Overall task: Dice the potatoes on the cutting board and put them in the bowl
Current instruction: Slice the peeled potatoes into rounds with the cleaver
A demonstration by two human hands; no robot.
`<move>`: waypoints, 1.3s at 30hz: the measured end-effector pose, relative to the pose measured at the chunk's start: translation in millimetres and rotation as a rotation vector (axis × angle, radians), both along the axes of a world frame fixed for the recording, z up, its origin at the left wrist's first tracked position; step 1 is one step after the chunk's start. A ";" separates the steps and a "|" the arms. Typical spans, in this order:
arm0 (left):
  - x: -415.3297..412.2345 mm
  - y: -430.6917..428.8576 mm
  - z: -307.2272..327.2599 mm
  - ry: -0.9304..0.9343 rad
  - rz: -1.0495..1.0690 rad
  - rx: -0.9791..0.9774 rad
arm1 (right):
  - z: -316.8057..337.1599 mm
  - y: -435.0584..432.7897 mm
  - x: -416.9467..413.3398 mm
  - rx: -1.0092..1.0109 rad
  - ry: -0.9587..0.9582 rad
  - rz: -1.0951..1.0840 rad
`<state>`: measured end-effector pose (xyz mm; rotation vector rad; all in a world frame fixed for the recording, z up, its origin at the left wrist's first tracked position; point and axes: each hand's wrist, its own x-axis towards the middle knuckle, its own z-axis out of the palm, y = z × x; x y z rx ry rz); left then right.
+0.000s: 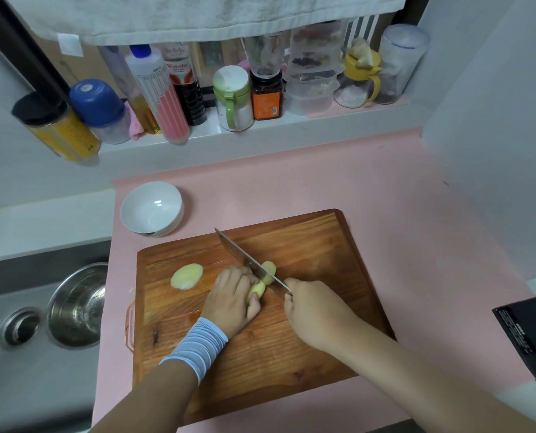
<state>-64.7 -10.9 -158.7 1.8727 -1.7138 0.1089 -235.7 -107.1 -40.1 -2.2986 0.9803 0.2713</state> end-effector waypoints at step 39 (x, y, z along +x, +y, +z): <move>2.2 0.2 -6.1 0.029 -0.015 0.016 | -37.0 3.1 -6.7 0.022 -0.043 -0.059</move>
